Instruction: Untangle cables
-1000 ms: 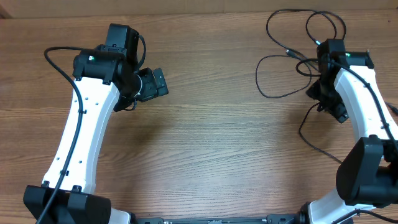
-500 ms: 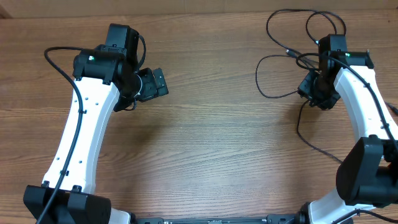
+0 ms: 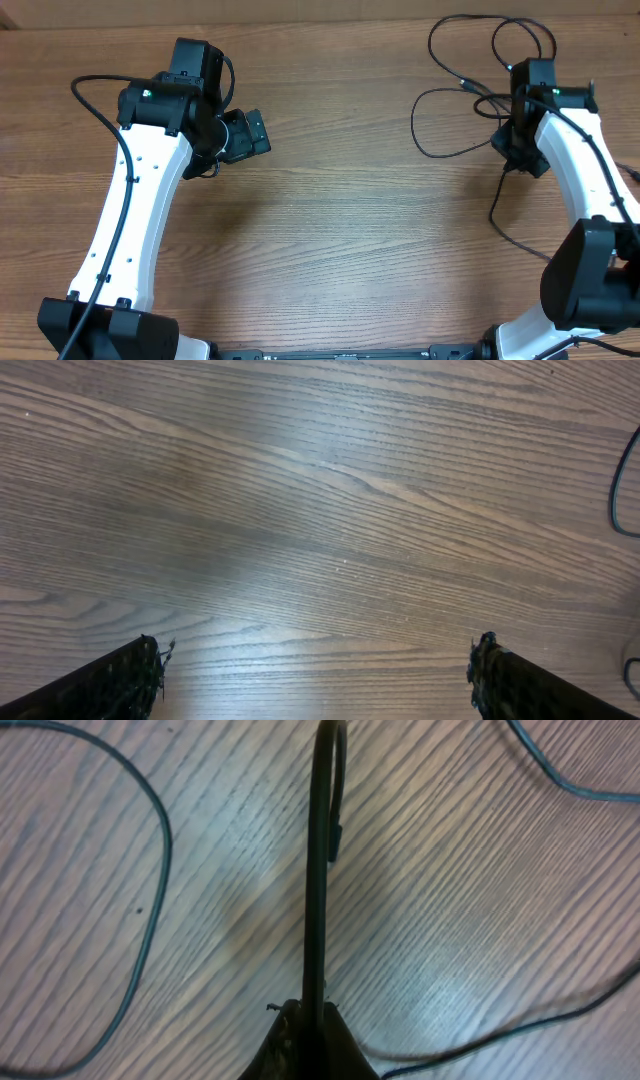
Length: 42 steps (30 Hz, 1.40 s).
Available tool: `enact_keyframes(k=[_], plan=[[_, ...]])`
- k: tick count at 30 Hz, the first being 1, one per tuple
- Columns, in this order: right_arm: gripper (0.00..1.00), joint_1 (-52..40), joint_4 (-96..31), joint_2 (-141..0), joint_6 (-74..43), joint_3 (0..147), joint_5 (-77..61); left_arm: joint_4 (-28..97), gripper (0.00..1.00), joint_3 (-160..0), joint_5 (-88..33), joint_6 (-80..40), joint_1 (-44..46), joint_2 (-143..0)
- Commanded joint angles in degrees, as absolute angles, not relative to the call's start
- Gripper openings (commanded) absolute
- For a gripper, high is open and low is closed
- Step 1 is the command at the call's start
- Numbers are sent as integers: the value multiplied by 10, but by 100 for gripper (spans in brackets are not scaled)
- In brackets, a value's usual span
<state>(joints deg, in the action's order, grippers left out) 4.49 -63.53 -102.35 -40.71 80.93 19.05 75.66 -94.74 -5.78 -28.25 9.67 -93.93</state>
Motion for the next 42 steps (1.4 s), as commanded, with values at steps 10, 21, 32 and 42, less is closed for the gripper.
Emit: enact_keyframes(k=[10,21,32,42], plan=[[97,46,-606,-1026,-368,789,92,756,100,-945,-54,-270,98,-944],[100,114,-722,-1025,-309,1008,71,755,99,-945,-53,-270,98,-944],[100,274,-695,-1032,-284,1068,24,754,100,-945,-41,-270,98,-944],[100,308,-691,-1088,-281,1051,9,750,100,-945,-41,-270,98,-944]])
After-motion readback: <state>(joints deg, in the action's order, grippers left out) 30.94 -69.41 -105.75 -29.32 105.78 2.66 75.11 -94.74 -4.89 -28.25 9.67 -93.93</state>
